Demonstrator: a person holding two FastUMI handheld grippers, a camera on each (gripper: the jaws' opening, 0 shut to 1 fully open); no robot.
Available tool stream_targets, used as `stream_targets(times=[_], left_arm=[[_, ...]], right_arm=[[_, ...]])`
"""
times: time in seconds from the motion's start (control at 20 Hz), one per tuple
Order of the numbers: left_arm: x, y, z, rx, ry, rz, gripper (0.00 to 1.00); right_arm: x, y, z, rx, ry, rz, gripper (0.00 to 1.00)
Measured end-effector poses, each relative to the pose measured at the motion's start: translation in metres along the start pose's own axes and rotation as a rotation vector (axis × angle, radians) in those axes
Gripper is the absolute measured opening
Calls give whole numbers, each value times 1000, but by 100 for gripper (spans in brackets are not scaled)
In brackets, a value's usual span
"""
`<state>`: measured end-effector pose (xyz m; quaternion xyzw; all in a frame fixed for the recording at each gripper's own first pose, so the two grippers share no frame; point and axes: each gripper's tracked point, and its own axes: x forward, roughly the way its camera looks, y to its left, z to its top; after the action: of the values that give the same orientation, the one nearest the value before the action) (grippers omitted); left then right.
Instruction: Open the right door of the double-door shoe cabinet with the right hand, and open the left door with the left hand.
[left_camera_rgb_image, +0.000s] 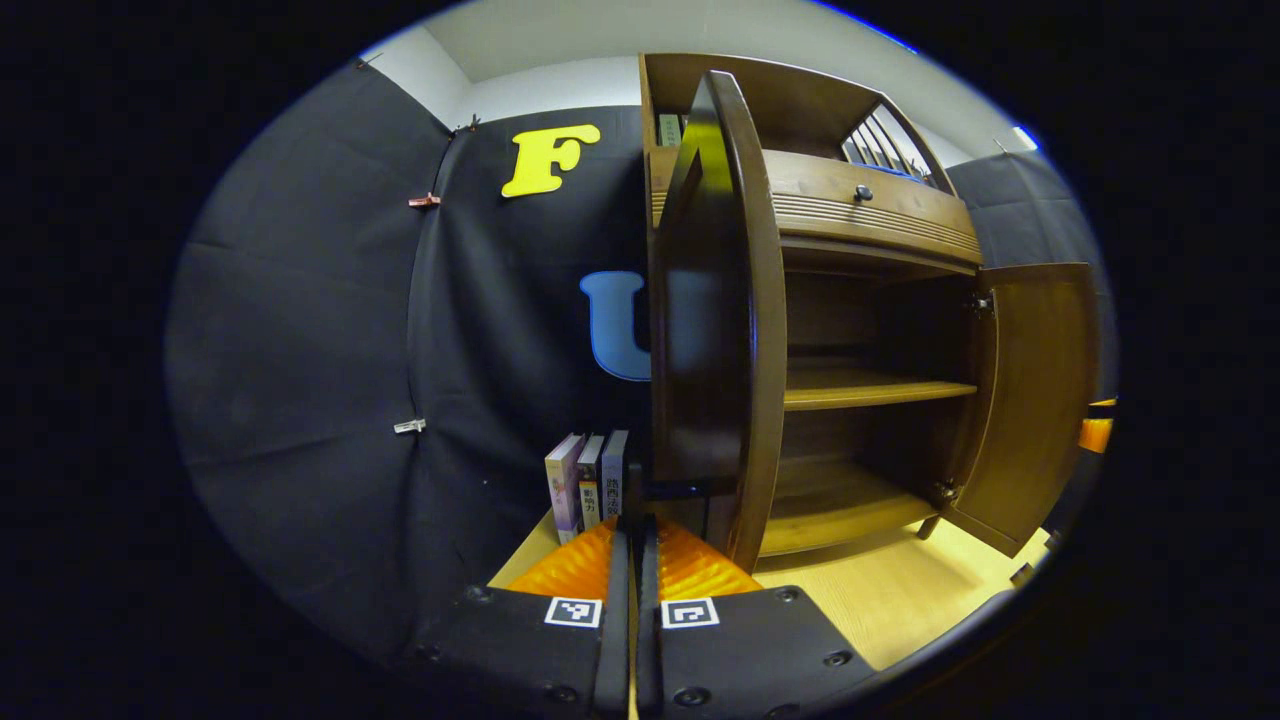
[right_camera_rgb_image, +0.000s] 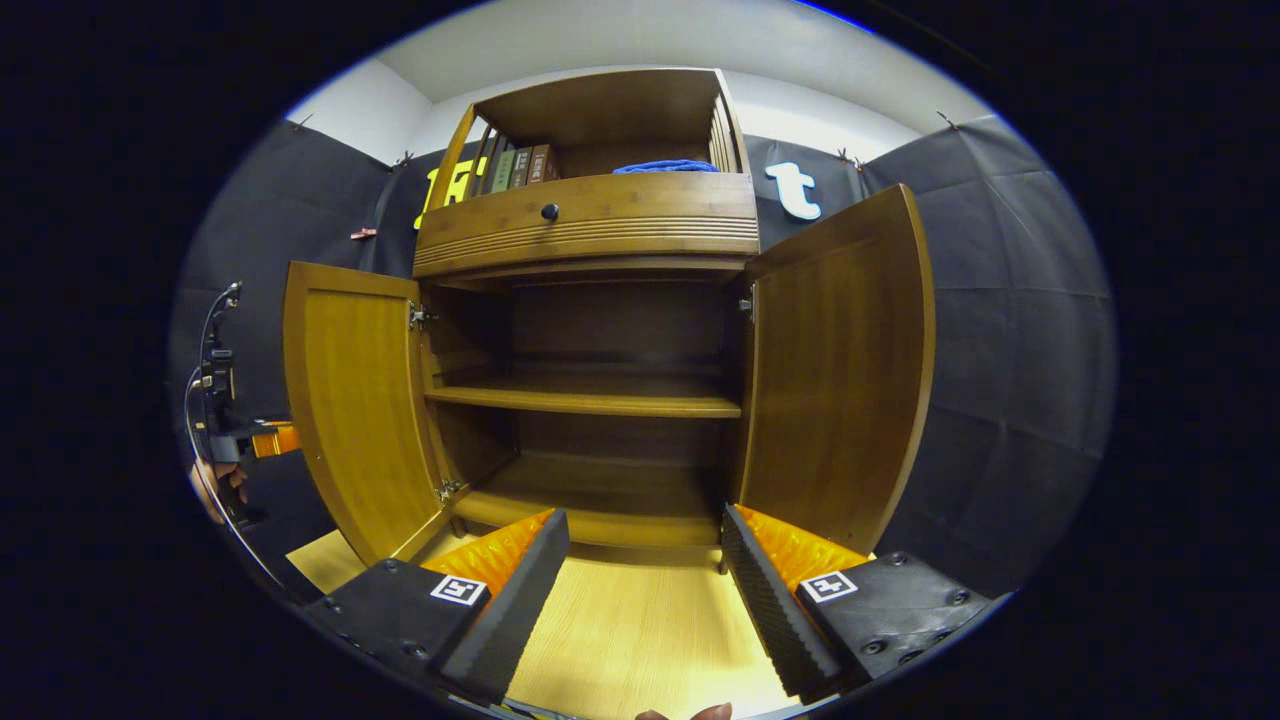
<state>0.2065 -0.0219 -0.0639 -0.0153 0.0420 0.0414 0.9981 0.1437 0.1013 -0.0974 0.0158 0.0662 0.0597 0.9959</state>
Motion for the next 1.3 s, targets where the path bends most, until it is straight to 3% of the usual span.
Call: stream_targets(times=[0.15, 0.2, 0.35, 1.1, 1.2, 1.3], left_arm=[[-1, 0, 0, -8, 0, -12, 8], [-1, 1, -1, -7, -1, -14, 14], [-1, 3, 0, -13, 3, -5, 12], [-6, 5, -1, -41, 14, 24, 16], [-10, 9, 1, -34, 4, 52, 24], [-20, 12, 3, -5, -10, 73, 39]], right_arm=[[1, 0, 1, 12, -3, -4, 98], [1, 0, 1, 11, -6, -4, 98], [1, 1, 0, 14, -5, -1, 98], [-6, -5, 1, 11, -8, -1, 98], [-4, -5, 2, 14, -10, 1, 98], [-1, -4, 2, 14, -9, 6, 98]])
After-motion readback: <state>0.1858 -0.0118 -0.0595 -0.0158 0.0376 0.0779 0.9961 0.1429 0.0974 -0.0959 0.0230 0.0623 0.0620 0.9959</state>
